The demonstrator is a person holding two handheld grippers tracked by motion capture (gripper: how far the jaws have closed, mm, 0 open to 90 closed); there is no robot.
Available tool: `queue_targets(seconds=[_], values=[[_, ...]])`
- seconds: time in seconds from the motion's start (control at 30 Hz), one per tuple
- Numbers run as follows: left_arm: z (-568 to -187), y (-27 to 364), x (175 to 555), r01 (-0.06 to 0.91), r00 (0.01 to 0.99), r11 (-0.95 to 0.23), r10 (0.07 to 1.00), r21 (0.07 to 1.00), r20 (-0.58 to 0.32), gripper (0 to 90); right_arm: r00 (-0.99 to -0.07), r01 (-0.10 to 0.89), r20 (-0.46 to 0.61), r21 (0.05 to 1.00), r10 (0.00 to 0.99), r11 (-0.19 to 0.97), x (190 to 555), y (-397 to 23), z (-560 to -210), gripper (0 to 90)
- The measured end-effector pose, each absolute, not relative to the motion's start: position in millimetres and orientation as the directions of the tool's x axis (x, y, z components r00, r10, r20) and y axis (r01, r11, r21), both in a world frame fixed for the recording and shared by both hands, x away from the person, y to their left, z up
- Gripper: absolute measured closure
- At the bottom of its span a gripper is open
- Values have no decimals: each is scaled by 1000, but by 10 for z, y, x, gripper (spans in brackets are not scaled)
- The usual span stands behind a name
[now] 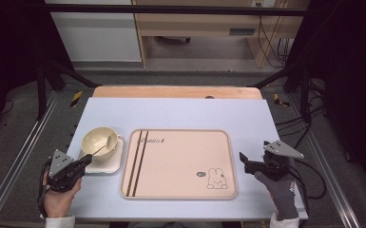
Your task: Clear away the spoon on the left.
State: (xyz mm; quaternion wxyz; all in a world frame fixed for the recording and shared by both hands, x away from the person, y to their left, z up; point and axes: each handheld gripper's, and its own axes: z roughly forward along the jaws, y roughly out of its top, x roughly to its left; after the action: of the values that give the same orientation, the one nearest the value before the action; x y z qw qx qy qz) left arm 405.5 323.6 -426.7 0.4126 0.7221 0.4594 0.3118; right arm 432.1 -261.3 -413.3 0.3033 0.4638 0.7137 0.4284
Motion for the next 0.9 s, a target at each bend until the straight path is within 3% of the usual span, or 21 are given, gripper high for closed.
queue_targets(seconds=[0.9], values=[[-4131,3241,3957,364,370,-180,928,914,35,888,-386,401,-39,893,922,206,4327,-2616,-4136,34]])
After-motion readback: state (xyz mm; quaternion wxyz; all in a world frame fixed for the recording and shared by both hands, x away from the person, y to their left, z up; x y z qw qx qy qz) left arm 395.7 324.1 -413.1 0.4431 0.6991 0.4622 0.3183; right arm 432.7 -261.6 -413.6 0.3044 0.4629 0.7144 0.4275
